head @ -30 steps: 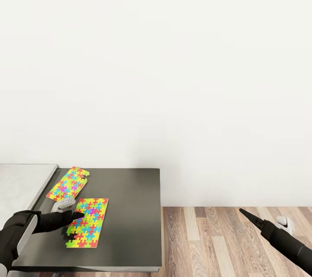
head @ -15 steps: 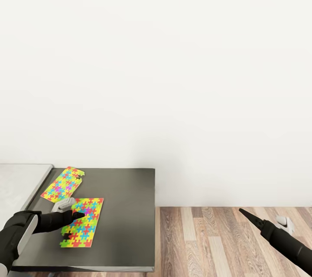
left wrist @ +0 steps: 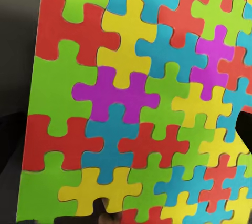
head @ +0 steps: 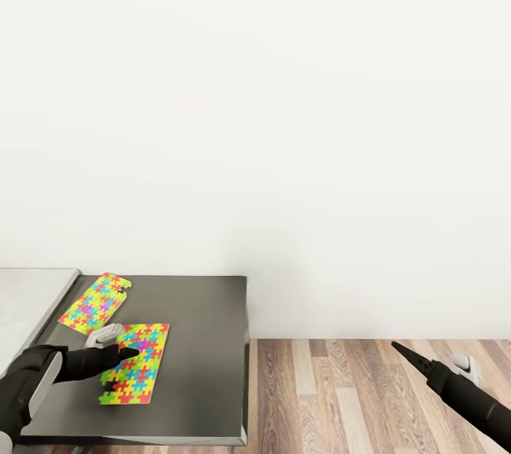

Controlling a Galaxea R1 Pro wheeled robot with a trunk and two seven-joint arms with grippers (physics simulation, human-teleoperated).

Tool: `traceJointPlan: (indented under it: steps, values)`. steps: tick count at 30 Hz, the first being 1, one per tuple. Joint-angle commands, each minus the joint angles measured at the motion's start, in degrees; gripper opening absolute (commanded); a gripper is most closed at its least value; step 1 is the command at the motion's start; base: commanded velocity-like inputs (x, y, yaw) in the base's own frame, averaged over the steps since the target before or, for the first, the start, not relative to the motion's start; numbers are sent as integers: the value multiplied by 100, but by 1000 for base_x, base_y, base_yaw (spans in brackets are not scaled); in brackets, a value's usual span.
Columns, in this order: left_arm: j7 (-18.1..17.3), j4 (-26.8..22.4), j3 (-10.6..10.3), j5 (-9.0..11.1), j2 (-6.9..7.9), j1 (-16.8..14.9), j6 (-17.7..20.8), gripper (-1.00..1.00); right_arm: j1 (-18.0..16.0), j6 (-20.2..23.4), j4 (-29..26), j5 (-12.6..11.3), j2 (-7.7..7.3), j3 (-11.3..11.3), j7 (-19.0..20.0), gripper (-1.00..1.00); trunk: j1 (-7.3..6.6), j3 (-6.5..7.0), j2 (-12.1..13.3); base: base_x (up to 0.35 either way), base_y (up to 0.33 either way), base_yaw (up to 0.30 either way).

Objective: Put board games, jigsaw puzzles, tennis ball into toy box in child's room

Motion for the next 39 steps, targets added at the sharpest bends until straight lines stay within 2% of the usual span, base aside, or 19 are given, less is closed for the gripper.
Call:
traceJointPlan:
  steps: [1, 7, 9, 11, 15, 18, 23, 25, 30, 31, 35, 39]
  values:
    - [1, -3, 9, 32, -2, -4, 43, 100, -5, 28, -1, -2, 0, -7, 17, 100, 3, -10, -11, 0, -55, 0]
    - [1, -3, 9, 32, -4, -4, 43, 100, -5, 30, 9, -10, -3, 14, 17, 100, 3, -10, -11, 0, -100, 0]
    - [1, -3, 9, 32, -6, -4, 43, 100, -5, 29, 23, -15, -12, 117, 15, 100, 3, -10, -11, 0, -28, 0]
    - [1, -3, 9, 32, -7, -4, 43, 100, -12, 29, 88, -14, -22, 367, 14, 100, 3, -10, -11, 0, -14, 0]
    - [1, -3, 9, 32, -7, -4, 41, 100, -184, 33, 390, -23, -34, 1005, 17, 100, 3, -10, -11, 0, -5, 0]
    - [1, -3, 9, 32, -7, -4, 42, 100, -307, 46, 584, -21, -16, 1211, 17, 100, 3, -10, -11, 0, -2, 0]
    - [1, -10, 5, 32, -9, -4, 43, 100, -734, 49, 1205, -53, 59, 1927, -29, 100, 3, -10, -11, 0, 0, 0]
    - [1, -16, 7, 32, -9, -4, 43, 100, -921, 33, 1553, -97, 114, 2127, -45, 100, 3, -10, -11, 0, 0, 0]
    - [-3, -20, 6, 32, -8, -4, 43, 100, -1513, 17, 2447, -64, 290, 2263, -69, 100, 3, -10, -11, 0, 0, 0]
    - [-4, -20, 6, 32, -8, -4, 43, 100, -1852, 1, 3139, -39, 327, 2300, -71, 100, 3, -10, -11, 0, 0, 0]
    - [-2, -20, 4, 32, -8, -4, 43, 100, -2450, -19, 4252, -18, 325, 2341, -62, 100, 3, -10, -11, 0, 0, 0]
    - [0, -20, 6, 32, -11, -4, 43, 100, -2653, -26, 4653, -9, 348, 2356, -62, 100, 3, -10, -11, 0, 0, 0]
